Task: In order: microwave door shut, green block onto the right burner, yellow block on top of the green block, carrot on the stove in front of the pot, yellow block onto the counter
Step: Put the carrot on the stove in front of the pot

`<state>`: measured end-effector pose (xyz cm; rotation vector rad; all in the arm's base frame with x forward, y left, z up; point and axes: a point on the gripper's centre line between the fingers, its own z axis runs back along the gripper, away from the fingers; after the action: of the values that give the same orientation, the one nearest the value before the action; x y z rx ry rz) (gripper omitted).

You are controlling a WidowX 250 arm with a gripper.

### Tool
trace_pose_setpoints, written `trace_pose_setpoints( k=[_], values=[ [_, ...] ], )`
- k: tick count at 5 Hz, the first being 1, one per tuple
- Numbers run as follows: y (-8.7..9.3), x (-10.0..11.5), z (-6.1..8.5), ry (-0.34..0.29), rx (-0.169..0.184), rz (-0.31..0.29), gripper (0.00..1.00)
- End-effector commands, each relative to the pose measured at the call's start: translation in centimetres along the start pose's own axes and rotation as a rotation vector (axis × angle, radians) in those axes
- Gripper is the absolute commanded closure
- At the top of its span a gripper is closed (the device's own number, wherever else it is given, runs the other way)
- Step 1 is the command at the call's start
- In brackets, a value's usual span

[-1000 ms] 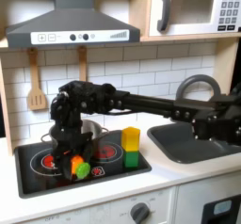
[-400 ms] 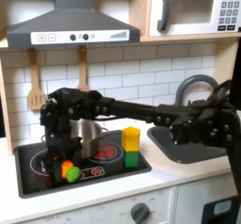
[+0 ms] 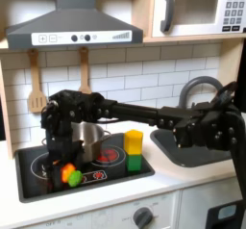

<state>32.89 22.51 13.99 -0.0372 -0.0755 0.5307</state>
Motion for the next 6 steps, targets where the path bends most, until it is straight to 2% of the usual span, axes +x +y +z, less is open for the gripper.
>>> trace_pose_setpoints(
  k=[1,2,4,5,6],
  values=[
    [-0.1,-0.1,0.4,-0.010,-0.012,0.013,0.00],
    [-0.4,0.3,1.2,-0.017,-0.035,0.036,0.00],
    [-1.6,0.4,4.5,-0.042,-0.097,0.022,0.00],
    [-2.2,0.3,5.2,-0.048,-0.118,0.012,0.00],
    [-3.1,-0.6,5.5,-0.037,-0.146,-0.003,0.00]
  ],
)
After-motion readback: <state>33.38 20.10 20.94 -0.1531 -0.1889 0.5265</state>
